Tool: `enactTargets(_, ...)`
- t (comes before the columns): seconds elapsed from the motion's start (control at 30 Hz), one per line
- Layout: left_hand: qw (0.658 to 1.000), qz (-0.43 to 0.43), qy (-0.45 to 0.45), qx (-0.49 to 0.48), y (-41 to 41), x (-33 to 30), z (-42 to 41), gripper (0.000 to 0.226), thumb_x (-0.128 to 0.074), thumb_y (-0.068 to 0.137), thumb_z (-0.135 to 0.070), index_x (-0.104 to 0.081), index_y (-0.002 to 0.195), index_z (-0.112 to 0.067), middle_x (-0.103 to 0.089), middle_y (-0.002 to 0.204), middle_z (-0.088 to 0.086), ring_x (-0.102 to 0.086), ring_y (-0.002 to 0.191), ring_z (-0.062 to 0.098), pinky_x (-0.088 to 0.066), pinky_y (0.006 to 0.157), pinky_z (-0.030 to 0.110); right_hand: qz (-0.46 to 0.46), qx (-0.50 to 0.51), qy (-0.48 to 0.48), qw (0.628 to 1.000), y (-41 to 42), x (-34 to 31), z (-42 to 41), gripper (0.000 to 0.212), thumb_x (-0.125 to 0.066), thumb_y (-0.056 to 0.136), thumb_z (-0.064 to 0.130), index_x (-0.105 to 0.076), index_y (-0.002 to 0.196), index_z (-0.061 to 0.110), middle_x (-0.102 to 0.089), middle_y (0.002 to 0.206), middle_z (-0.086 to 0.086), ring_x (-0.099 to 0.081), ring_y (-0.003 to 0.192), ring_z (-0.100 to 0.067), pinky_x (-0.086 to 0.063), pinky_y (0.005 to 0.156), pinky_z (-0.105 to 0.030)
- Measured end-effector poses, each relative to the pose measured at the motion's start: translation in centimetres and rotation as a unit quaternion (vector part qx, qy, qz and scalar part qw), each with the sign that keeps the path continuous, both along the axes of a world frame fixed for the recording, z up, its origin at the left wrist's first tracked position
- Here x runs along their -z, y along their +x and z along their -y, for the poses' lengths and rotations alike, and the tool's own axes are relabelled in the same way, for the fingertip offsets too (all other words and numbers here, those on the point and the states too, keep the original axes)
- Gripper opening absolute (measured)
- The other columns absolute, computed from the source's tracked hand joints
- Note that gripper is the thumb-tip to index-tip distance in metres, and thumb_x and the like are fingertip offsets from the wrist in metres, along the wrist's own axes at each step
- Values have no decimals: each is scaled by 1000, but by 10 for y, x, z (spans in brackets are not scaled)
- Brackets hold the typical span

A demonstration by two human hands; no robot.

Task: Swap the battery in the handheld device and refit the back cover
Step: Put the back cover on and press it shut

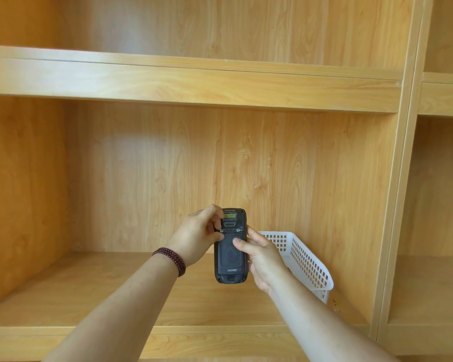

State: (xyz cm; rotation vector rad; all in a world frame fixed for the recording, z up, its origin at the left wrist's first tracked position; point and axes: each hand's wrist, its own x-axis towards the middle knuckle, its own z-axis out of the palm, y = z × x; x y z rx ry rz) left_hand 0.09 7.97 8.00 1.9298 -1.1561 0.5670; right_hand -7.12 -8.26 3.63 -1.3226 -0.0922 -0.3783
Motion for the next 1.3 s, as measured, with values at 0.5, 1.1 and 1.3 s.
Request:
enactTargets(0.5, 998, 18, -48, -34, -4, 9, 5, 45, -75, 78, -5, -52, 111, -26, -60, 84, -14, -57, 75, 4, -46, 68, 17, 10, 8, -4, 1000, 0, -4, 4, 39, -68, 87, 5, -67, 119, 28, -76, 109, -4, -71, 105, -19, -54, 88, -40)
enactTargets(1.1, 980, -131, -143, -39, -7, 10, 6, 46, -80, 74, -6, -51, 90, -37, -68, 73, -5, -60, 64, -4, -47, 61, 7, 8, 9, 10, 1000, 3, 1, -1, 39, -68, 87, 6, -67, 119, 29, -75, 111, -3, -70, 107, -19, -54, 87, -40)
enactTargets(1.3, 932, -317, -173, 24, -7, 15, 8, 49, -78, 79, -34, -58, 122, -21, -62, 115, -7, -67, 96, 10, -59, 80, 32, 20, -12, 27, 999, -1, -5, -4, 35, -66, 89, 7, -68, 116, 29, -75, 113, -5, -70, 107, -22, -58, 81, -38)
